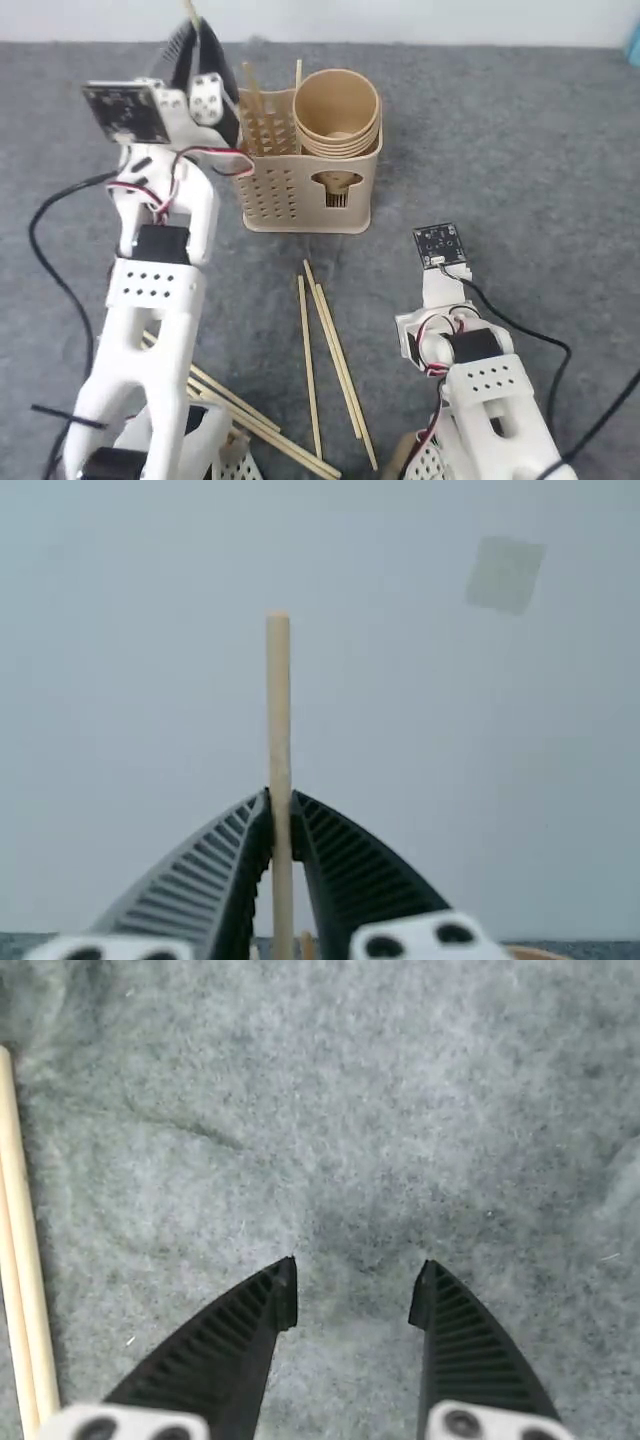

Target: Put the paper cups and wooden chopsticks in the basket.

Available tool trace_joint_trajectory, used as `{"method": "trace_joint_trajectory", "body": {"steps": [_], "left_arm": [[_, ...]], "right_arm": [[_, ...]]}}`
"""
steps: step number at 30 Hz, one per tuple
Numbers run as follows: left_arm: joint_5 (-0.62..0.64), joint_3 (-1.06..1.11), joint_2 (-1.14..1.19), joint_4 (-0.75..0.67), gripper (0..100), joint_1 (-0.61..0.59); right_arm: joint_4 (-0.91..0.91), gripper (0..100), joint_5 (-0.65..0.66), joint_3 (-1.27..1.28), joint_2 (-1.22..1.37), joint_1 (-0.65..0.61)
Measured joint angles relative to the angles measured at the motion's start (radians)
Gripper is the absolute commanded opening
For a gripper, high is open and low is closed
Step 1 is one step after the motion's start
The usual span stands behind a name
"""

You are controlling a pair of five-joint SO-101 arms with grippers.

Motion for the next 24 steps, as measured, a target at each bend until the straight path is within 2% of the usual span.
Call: {"method": "trace_joint_trajectory", "body": {"steps": [4,7,9,12,17,21,24], "left_arm": [[0.0,0.011,-0.002,0.0,28,-0.018],[0.018,0.014,-0.012,0.015,28,-0.035],[0.052,0.008,-0.051,0.077,26,-0.043],[0.074,-0.043,-0.133,0.235,25,-0.072],[0.078,-0.129,-0.334,0.586,21,-0.124],[0.081,-0.132,-0.488,0.825,14,-0.178],[0.081,-0.072,-0.566,0.961,8,-0.278]], "right_arm": [[0.0,19.9,0.021,0.0,0.0,0.0],[0.0,19.9,0.048,0.003,0.0,0.0],[0.0,19.9,0.052,0.005,0.0,0.0],[0.0,19.9,0.054,0.005,0.0,0.0],[0.0,19.9,0.057,0.005,0.0,0.0],[0.0,19.9,0.057,0.005,0.0,0.0],[0.0,19.9,0.057,0.005,0.0,0.0]]}}
